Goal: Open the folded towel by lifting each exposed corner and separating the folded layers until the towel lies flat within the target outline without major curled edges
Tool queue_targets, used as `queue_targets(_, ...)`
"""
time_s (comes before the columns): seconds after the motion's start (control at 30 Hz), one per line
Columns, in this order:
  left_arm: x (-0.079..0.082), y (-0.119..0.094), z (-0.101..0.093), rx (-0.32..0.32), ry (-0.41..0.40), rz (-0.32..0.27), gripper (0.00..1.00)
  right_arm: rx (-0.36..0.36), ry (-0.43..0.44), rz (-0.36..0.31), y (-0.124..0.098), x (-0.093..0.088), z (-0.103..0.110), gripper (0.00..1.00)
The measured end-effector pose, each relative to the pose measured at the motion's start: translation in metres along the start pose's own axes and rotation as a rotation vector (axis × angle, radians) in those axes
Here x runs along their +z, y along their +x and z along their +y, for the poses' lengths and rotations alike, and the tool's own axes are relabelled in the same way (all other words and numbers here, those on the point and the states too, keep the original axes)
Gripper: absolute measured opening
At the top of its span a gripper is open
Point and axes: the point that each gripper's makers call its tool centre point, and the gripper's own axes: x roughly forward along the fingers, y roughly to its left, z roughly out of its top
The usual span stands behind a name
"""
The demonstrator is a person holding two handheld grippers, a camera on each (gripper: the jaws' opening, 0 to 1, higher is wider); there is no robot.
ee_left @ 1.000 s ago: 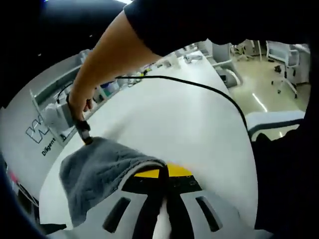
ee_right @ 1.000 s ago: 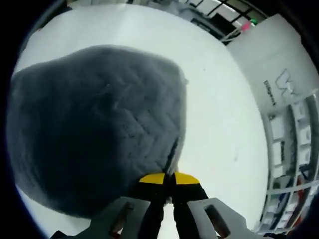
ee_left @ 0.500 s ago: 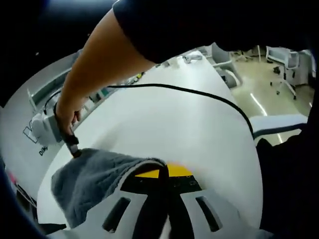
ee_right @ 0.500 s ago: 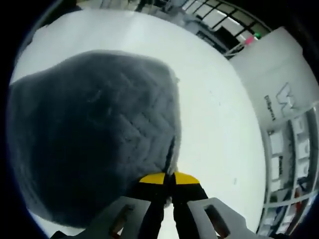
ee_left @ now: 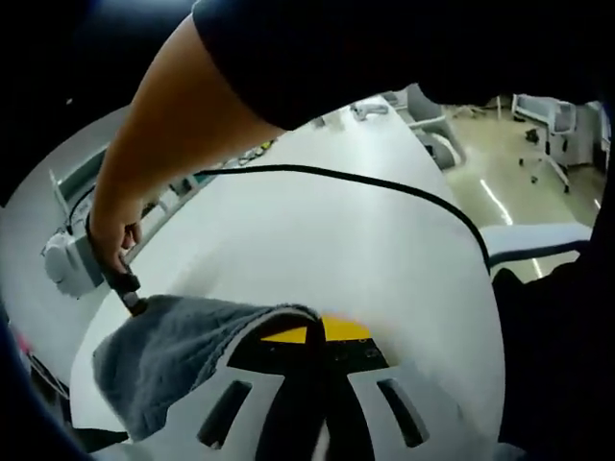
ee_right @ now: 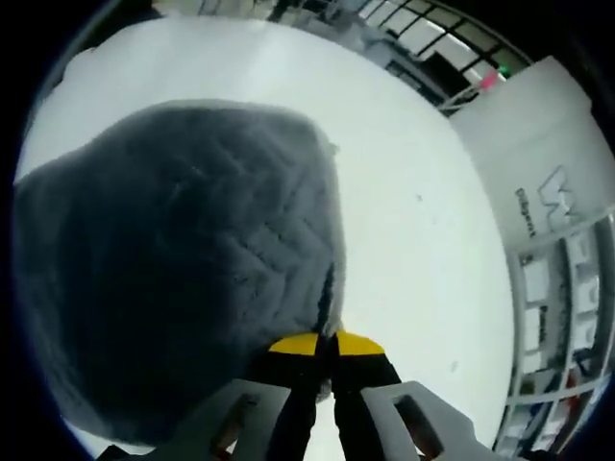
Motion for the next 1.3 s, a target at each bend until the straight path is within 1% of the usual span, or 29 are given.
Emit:
queue_targets(0.1, -0.001, -0.002, 0.0, -0.003, -0.01, 0.0, 0.01, -0.002, -0.018, 0.022, 0.0, 0.0, 0.001, 0.0)
queue_targets(0.17, -0.002, -0.004, -0.001, -0.003, -0.012, 0.002, 0.01, 0.001, -0.014, 0.03, -0.001, -0.001, 0.002, 0.0)
queue_targets(0.2, -0.003, -0.005, -0.001, -0.003, -0.012, 0.004, 0.01, 0.004, -0.012, 0.03, 0.0, -0.002, -0.002, 0.0)
queue_targets(0.47, -0.005, -0.009, -0.002, -0.005, -0.023, 0.003, 0.01, 0.017, 0.05, -0.009, -0.001, -0.003, -0.004, 0.0)
queue_targets(0.67, -0.005, -0.009, -0.002, -0.011, -0.011, -0.008, 0.01, 0.014, 0.053, -0.016, -0.001, -0.003, -0.004, 0.0)
queue_targets(0.8, -0.004, -0.009, -0.002, -0.016, -0.022, -0.023, 0.02, 0.012, 0.061, -0.03, -0.002, -0.003, -0.004, 0.0)
queue_targets(0.9, -0.005, -0.01, -0.002, -0.023, -0.027, -0.041, 0.02, 0.009, 0.069, -0.038, -0.002, -0.003, -0.004, 0.0)
queue_targets(0.97, -0.003, -0.011, -0.003, -0.037, -0.051, -0.06, 0.03, 0.006, 0.069, -0.042, -0.002, -0.003, -0.004, 0.0)
queue_targets(1.03, -0.001, -0.011, -0.006, -0.059, -0.086, -0.079, 0.06, 0.0, 0.065, -0.045, -0.002, -0.002, -0.004, 0.0)
queue_targets(1.07, 0.001, -0.011, -0.011, -0.088, -0.123, -0.097, 0.1, -0.002, 0.063, -0.046, -0.002, -0.002, -0.004, 0.0)
queue_targets(1.1, 0.004, -0.012, -0.012, -0.1, -0.137, -0.116, 0.14, -0.003, 0.063, -0.046, -0.002, -0.002, -0.004, 0.0)
queue_targets(1.13, 0.006, -0.013, -0.011, -0.101, -0.147, -0.133, 0.16, -0.004, 0.063, -0.047, -0.002, -0.002, -0.004, 0.0)
queue_targets(1.23, 0.009, -0.019, -0.006, -0.085, -0.155, -0.157, 0.18, -0.007, 0.06, -0.049, -0.002, -0.002, -0.005, 0.0)
queue_targets(1.27, 0.01, -0.022, -0.005, -0.089, -0.167, -0.164, 0.18, -0.009, 0.06, -0.051, -0.002, -0.002, -0.005, 0.0)
queue_targets(1.3, 0.012, -0.025, -0.005, -0.095, -0.179, -0.172, 0.21, -0.01, 0.06, -0.052, -0.002, -0.002, -0.005, 0.0)
